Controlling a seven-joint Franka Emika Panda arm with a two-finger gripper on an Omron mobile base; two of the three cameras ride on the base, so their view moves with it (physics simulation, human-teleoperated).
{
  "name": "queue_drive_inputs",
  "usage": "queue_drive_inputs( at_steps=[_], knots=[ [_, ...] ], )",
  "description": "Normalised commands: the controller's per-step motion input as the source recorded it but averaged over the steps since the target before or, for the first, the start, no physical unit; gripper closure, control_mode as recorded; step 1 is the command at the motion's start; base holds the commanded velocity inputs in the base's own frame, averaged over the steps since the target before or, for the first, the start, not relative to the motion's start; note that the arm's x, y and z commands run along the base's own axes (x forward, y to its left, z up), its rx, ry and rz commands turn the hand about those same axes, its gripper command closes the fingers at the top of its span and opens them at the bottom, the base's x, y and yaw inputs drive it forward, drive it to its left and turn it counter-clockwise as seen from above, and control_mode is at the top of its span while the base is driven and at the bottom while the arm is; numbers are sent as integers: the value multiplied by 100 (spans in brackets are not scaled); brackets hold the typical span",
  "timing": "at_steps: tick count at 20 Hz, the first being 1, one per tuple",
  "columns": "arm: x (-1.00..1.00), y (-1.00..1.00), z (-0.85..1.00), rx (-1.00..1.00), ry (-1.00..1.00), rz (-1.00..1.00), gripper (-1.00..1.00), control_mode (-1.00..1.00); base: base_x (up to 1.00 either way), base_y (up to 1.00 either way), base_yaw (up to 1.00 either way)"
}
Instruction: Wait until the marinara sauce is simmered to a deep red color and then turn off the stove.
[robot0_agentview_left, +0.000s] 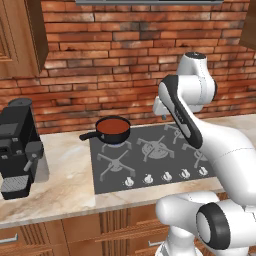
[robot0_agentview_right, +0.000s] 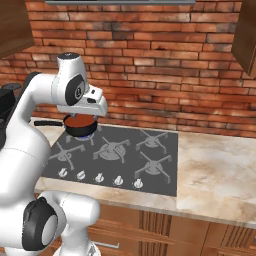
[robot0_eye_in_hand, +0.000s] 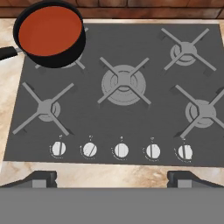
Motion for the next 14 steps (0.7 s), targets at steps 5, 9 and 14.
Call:
queue_drive_inputs(
  at_steps=[5, 9, 14],
  knots=[
    [0, 0, 0, 0, 0, 0, -100, -100, 0, 0, 0],
    [-1, 21, -1, 1, 0, 0, -100, -100, 0, 0, 0],
    [0, 13, -15, 0, 3, 0, -100, -100, 0, 0, 0]
  ],
)
